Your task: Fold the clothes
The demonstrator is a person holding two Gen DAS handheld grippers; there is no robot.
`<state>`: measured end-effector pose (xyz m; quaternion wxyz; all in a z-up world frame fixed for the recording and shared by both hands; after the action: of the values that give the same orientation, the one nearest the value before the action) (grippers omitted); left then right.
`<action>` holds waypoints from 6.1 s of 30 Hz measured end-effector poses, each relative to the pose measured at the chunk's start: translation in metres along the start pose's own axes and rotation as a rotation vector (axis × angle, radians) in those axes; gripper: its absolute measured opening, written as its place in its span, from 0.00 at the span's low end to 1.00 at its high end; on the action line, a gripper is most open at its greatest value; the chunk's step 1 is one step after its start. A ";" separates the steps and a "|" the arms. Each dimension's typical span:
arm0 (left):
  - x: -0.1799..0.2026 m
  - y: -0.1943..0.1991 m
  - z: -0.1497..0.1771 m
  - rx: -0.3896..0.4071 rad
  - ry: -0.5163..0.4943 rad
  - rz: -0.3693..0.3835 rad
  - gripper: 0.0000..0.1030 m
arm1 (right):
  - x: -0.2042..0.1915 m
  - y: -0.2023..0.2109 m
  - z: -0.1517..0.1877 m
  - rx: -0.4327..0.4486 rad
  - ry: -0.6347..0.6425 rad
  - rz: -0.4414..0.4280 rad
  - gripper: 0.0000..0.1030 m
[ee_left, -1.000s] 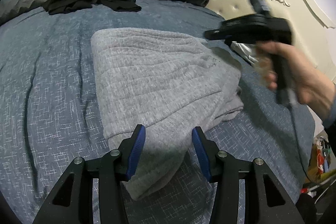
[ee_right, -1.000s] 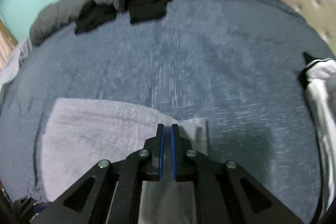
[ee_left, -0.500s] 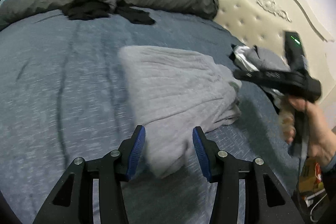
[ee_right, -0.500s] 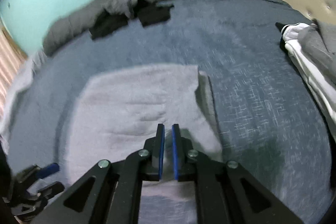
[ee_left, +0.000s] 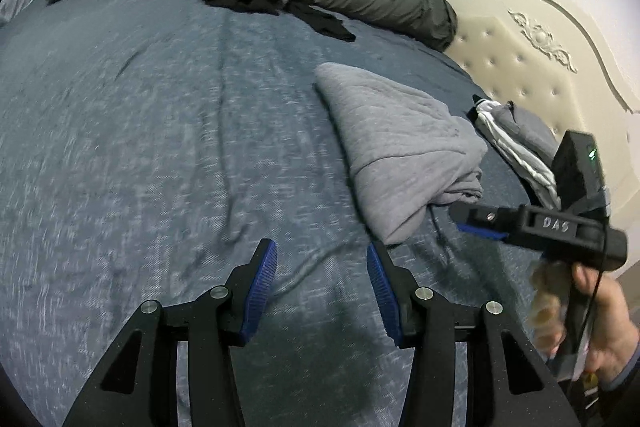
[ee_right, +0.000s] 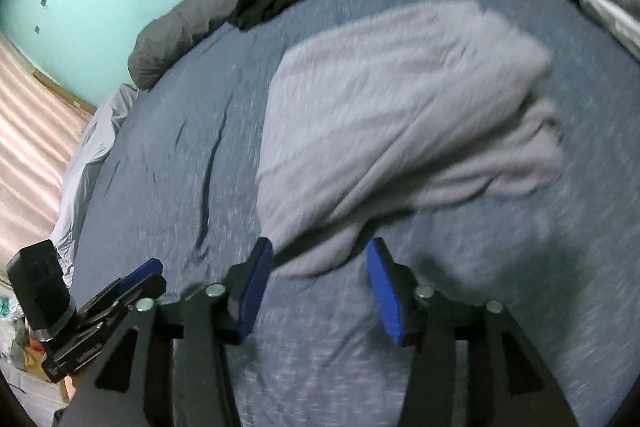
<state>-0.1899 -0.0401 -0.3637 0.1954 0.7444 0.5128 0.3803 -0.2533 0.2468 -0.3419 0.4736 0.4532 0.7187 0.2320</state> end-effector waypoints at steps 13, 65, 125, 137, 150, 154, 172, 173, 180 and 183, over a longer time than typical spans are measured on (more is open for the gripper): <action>-0.033 0.016 0.014 -0.006 0.041 -0.019 0.49 | -0.016 -0.048 0.004 0.024 -0.124 0.025 0.74; 0.062 -0.008 0.020 -0.030 -0.051 0.052 0.49 | 0.109 0.112 0.050 0.074 0.002 0.205 0.08; 0.125 -0.183 -0.007 -0.373 0.108 0.288 0.69 | 0.176 0.050 -0.043 -0.214 -0.004 0.059 0.82; 0.115 -0.143 0.001 -0.352 0.007 0.297 0.65 | 0.171 0.075 -0.013 -0.198 0.076 0.105 0.76; 0.133 -0.143 0.023 -0.369 -0.190 0.221 0.49 | 0.168 0.114 0.036 -0.195 0.213 0.219 0.54; 0.142 -0.143 0.019 -0.363 -0.252 0.190 0.13 | 0.163 0.112 0.039 -0.172 0.260 0.247 0.16; 0.135 -0.139 -0.005 -0.318 -0.301 0.129 0.09 | 0.170 0.137 0.040 -0.050 0.260 0.286 0.05; 0.138 -0.139 -0.004 -0.327 -0.306 0.130 0.11 | 0.172 0.138 0.042 -0.059 0.253 0.275 0.05; 0.134 -0.140 -0.020 -0.360 -0.210 0.155 0.30 | 0.170 0.148 0.038 -0.105 0.211 0.275 0.12; 0.132 -0.147 -0.026 -0.365 -0.155 0.168 0.58 | 0.169 0.167 0.024 -0.057 0.152 0.225 0.23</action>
<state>-0.2756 0.1365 -0.3992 0.3334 0.7639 0.3548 0.4235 -0.1834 0.4720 -0.3050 0.4014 0.4985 0.6902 0.3377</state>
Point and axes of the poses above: each gripper's, at about its wrist camera, not at the fingertips, and y roughly against the way its jaws point, x to its right, z to its underside, the point moved 1 cm from there along -y, roughly the way its jaws point, and after that the axes turned 2 degrees about x, right-handed, at the moved point
